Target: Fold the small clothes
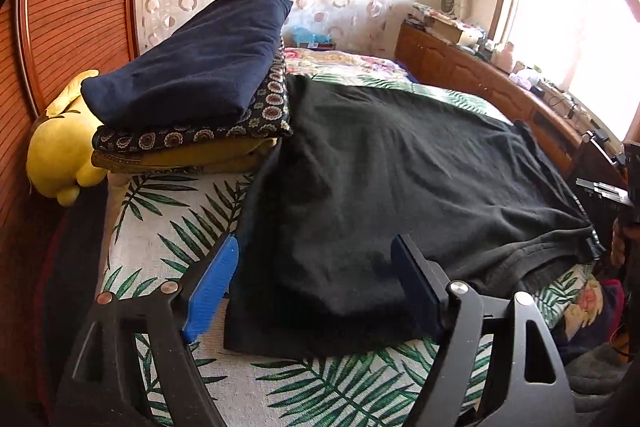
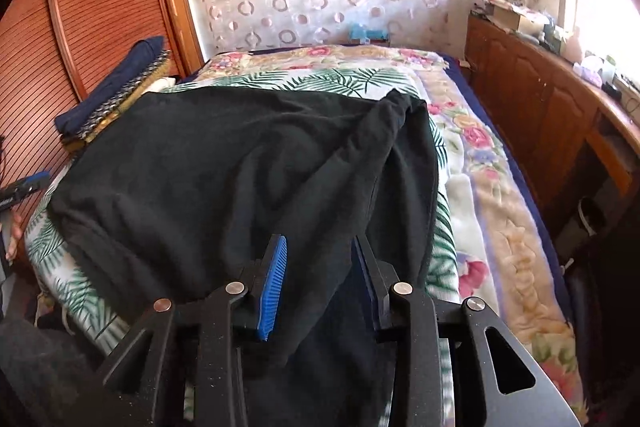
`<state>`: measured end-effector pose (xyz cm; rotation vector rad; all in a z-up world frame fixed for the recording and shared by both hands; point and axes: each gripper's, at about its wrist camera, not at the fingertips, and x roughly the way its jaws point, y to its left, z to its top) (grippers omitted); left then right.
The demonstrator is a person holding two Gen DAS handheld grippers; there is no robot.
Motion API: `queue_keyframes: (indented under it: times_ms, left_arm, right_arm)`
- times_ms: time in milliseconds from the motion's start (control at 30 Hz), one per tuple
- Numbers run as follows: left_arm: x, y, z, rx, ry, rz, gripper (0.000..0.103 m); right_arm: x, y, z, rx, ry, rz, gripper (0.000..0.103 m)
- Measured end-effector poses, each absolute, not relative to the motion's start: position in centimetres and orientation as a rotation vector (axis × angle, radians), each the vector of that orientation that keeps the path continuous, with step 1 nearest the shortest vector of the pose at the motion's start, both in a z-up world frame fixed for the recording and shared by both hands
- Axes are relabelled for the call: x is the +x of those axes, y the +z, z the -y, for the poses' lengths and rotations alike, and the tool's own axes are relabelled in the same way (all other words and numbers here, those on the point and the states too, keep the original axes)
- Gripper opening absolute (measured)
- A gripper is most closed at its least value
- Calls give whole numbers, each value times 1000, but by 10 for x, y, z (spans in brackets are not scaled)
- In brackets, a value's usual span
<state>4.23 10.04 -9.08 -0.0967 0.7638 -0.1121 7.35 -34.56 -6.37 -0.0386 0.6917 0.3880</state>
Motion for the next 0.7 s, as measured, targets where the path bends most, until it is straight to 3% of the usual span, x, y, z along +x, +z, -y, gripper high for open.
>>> queue_keyframes:
  times_ms: [533,667,700]
  left_arm:
    - [54,-98,-95,-57,-86,-770,79]
    - [60,-102,-95,-51,-76,-789,79]
    - [62,-104,-95,-50,-75,-795,79]
  right_arm:
    - [232,-42,340,67,286,-731,35]
    - [249,-46,328,42,261,-761,26]
    - [251,-46,327,35,262,-767,17]
